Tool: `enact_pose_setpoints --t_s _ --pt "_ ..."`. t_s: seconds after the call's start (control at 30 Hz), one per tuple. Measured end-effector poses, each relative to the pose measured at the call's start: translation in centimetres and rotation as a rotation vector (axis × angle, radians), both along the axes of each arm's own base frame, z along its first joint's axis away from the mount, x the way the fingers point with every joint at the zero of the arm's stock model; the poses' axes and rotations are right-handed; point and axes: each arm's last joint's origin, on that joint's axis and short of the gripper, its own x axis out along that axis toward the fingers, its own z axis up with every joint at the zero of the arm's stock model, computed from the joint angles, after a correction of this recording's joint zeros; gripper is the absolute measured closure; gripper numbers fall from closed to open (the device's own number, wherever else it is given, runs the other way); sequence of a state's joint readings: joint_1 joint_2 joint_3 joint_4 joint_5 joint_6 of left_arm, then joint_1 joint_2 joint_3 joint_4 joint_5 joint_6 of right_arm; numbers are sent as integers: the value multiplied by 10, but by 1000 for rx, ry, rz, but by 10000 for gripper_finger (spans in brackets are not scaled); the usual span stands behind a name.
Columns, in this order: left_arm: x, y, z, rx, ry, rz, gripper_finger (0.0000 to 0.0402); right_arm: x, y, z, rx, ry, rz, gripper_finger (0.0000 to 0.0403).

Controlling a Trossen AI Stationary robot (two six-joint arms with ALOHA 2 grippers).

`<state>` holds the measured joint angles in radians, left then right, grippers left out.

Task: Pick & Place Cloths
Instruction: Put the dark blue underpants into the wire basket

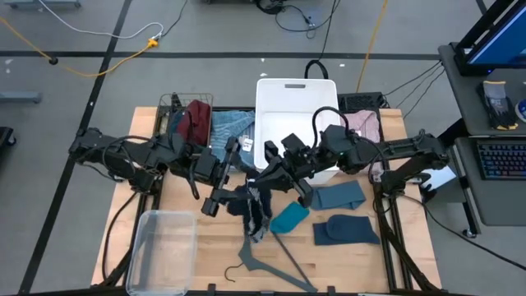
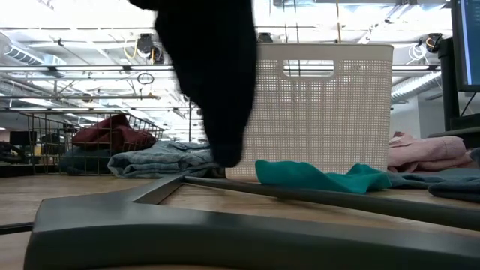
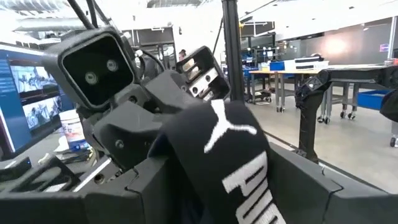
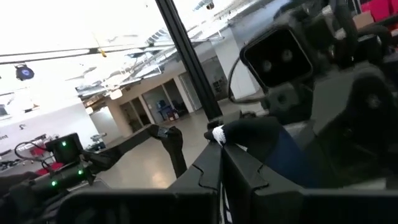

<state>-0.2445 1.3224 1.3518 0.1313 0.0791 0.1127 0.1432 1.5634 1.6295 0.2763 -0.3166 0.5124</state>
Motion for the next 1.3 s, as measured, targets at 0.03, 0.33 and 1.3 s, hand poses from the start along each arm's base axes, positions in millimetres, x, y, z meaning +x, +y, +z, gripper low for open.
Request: enact_pose_setpoints --t_s 0.03,0.33,1.3 --pt "0 1 0 -7 6 2 163 1 0 -1 1 -5 0 403" --pt "2 7 -4 -18 45 24 197 2 0 -1 9 2 0 403" --pt "-38 22 6 -101 185 82 399 -6 16 -19 0 259 295 314"
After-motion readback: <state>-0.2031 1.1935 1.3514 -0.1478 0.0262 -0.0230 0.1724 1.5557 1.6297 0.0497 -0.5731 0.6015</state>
